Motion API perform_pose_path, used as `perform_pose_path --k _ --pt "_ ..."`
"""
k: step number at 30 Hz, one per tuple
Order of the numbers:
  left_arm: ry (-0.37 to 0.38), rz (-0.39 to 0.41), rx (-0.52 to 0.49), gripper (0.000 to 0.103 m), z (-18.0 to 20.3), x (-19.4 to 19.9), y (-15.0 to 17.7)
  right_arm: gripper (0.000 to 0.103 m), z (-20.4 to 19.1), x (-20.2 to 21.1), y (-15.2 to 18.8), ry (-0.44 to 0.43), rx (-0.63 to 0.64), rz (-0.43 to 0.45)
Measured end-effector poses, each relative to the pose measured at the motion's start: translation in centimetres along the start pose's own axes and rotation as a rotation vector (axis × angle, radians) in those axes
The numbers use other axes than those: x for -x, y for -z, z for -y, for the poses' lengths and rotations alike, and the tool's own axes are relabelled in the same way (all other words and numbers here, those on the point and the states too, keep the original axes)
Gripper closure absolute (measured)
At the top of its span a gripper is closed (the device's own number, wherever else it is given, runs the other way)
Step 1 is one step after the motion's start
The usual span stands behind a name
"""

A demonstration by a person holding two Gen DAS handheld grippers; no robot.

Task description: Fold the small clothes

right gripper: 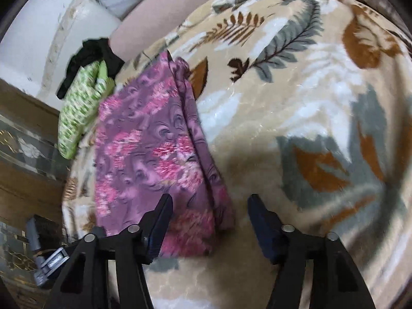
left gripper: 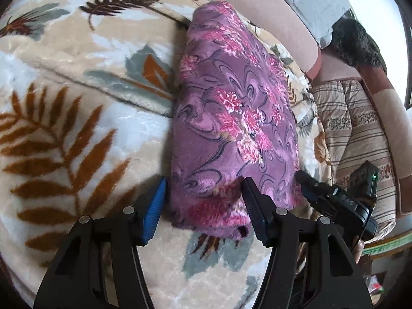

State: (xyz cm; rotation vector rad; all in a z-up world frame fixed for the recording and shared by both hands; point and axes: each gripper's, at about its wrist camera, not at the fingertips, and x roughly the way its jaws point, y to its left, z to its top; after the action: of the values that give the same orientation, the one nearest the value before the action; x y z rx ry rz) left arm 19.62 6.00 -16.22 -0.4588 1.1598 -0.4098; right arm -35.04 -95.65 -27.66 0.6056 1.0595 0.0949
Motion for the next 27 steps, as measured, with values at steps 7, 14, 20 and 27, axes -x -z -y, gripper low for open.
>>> perform_pose_path --k 7,14,20,27 --pt "-0.04 0.011 -0.033 0.092 1.1 1.1 -0.3 0.091 -2.2 0.6 1.0 0.093 0.122 0.018" --pt "-0.118 -0.04 -0.008 0.092 -0.8 0.6 0.3 0.096 -1.7 0.6 2.6 0.062 0.083 -0.071" --pt "-0.137 0.001 -0.011 0.08 0.0 3.2 0.2 0.095 -1.8 1.4 2.4 0.024 0.098 -0.035" --pt "-0.078 0.079 -0.012 0.042 0.7 5.6 -3.0 0.033 -2.6 3.6 0.5 -0.013 0.113 0.061"
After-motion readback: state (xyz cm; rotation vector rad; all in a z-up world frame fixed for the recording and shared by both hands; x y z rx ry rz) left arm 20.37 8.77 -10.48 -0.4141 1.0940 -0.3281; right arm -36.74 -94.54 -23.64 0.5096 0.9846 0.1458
